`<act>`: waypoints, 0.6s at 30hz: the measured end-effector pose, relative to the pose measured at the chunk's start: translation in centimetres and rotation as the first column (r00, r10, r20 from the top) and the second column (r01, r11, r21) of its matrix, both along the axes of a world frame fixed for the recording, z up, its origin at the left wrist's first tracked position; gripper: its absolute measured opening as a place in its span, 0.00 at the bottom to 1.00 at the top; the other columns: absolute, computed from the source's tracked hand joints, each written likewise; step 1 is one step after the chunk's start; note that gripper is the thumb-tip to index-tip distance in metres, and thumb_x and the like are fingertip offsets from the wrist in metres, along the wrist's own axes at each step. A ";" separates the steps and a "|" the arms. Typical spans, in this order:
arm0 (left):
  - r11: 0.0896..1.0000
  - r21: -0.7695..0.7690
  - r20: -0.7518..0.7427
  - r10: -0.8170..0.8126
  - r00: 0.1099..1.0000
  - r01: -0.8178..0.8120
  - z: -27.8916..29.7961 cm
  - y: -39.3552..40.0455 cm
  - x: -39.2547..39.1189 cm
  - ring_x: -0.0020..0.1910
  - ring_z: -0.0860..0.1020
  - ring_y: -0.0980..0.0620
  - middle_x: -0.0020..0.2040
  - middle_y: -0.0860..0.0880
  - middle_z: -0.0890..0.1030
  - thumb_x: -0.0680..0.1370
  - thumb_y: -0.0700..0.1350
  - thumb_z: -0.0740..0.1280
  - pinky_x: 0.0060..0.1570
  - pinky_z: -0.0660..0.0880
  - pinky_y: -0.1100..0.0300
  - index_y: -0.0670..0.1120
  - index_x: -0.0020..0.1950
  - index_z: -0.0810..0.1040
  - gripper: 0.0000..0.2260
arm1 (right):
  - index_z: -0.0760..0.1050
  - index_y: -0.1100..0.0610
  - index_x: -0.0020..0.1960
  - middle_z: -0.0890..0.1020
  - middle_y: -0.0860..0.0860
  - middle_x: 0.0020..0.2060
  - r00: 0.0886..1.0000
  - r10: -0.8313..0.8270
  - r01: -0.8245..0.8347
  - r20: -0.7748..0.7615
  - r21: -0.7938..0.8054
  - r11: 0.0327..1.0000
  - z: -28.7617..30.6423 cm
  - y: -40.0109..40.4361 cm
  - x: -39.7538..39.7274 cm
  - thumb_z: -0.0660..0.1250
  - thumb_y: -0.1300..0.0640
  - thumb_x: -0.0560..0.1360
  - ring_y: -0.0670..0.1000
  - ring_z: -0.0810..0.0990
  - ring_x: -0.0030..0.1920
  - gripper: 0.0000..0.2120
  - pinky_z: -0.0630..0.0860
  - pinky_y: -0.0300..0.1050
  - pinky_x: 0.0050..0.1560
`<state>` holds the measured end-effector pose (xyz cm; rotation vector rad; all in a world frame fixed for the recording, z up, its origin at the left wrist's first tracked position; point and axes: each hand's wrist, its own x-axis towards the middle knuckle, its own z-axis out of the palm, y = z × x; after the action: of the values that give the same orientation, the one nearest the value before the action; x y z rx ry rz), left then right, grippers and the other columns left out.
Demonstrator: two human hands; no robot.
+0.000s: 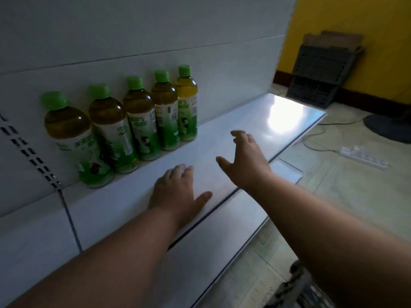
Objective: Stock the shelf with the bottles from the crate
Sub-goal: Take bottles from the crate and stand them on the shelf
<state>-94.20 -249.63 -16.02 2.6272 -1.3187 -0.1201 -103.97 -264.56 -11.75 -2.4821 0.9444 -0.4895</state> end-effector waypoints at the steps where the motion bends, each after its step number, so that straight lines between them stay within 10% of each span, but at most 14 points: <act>1: 0.998 -0.037 0.022 -0.048 0.999 0.048 0.7 0.4 -0.9 0.75 0.62 0.45 0.78 0.45 0.63 0.77 0.67 0.59 0.72 0.60 0.50 0.48 0.79 0.59 0.36 | 0.58 0.53 0.77 0.68 0.54 0.72 0.998 -0.012 0.011 -0.061 -0.018 1.000 0.4 0.8 -2.4 0.71 0.45 0.75 0.56 0.68 0.71 0.37 0.69 0.53 0.70; 9: 0.934 -0.159 -0.045 -0.331 0.943 0.320 3.5 3.8 -15.3 0.69 0.68 0.46 0.71 0.48 0.70 0.77 0.64 0.63 0.66 0.66 0.49 0.53 0.75 0.65 0.30 | 0.63 0.50 0.73 0.71 0.54 0.67 0.876 -0.215 0.181 -0.433 -0.120 0.976 1.5 8.0 -21.1 0.69 0.37 0.72 0.59 0.72 0.66 0.35 0.74 0.57 0.62; 18: 0.898 -0.092 -0.099 -0.438 0.893 0.430 -1.1 6.4 -33.5 0.69 0.67 0.47 0.71 0.49 0.69 0.77 0.66 0.60 0.67 0.65 0.47 0.52 0.76 0.62 0.32 | 0.65 0.50 0.71 0.73 0.55 0.65 0.801 -0.373 0.402 -0.468 -0.041 0.915 -1.8 11.9 -39.4 0.71 0.38 0.71 0.59 0.74 0.64 0.34 0.75 0.57 0.62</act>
<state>-127.71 -243.23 -17.12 2.1869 -1.8094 -0.2848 -143.33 -252.66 -13.54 -2.3915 1.6535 0.0392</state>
